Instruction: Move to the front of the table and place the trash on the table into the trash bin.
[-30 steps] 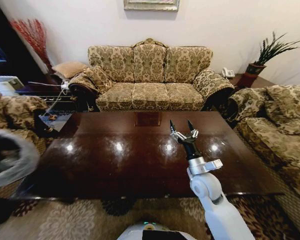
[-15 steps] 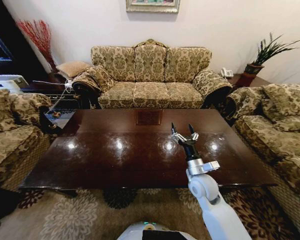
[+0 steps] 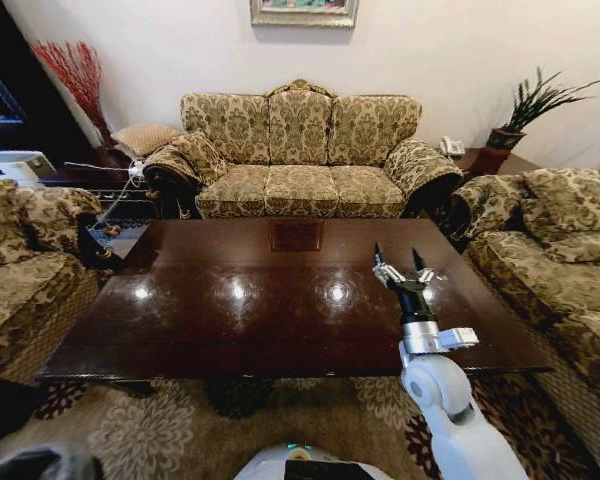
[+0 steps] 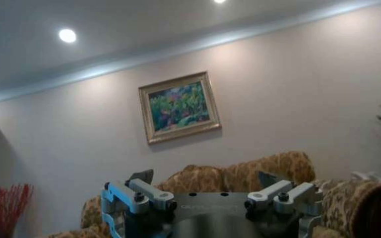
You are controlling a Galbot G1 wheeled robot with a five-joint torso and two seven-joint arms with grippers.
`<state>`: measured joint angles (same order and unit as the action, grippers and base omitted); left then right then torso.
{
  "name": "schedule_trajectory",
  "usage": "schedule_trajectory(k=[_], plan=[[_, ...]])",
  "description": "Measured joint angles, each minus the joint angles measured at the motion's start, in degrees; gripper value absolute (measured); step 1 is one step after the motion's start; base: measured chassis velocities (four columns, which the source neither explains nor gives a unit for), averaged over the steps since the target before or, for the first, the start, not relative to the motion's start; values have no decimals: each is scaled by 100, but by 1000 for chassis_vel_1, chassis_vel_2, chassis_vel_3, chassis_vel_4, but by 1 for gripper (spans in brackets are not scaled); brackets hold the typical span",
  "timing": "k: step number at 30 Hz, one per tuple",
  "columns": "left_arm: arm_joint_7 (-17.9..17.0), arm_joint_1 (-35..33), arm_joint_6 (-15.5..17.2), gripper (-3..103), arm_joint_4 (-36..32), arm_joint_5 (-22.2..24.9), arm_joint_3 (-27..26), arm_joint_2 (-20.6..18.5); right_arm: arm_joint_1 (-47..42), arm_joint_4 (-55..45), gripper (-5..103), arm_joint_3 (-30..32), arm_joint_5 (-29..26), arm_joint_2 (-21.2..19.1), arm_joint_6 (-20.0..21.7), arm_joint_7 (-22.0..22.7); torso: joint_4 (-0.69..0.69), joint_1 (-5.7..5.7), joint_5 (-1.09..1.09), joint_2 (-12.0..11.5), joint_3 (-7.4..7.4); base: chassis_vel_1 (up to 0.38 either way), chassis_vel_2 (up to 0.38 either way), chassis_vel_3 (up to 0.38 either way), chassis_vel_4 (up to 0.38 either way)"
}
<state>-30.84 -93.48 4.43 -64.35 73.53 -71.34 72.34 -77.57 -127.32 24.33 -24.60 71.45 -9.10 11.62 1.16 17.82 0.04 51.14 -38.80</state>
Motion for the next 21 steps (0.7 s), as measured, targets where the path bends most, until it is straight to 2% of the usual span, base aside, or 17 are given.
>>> schedule_trajectory(k=[6,15,17,21], plan=[[356,418,-123,2,589,-173,218,118,-241,-14,100,-88,300,148,-195,4,-1,1,-3,0,0,0,0,0,0],[584,699,-111,2,1053,-173,260,167,-312,12,100,18,312,99,-322,-20,-1,3,-3,-1,-1,97,-95,-113,98],[704,797,-63,2,1238,-163,254,201,-332,64,100,54,321,142,-371,-14,3,-5,-8,4,3,149,-138,-157,143],[743,843,-24,2,1282,-166,257,237,-358,97,100,53,360,164,-386,-24,2,-5,-1,3,2,72,-81,-60,76]])
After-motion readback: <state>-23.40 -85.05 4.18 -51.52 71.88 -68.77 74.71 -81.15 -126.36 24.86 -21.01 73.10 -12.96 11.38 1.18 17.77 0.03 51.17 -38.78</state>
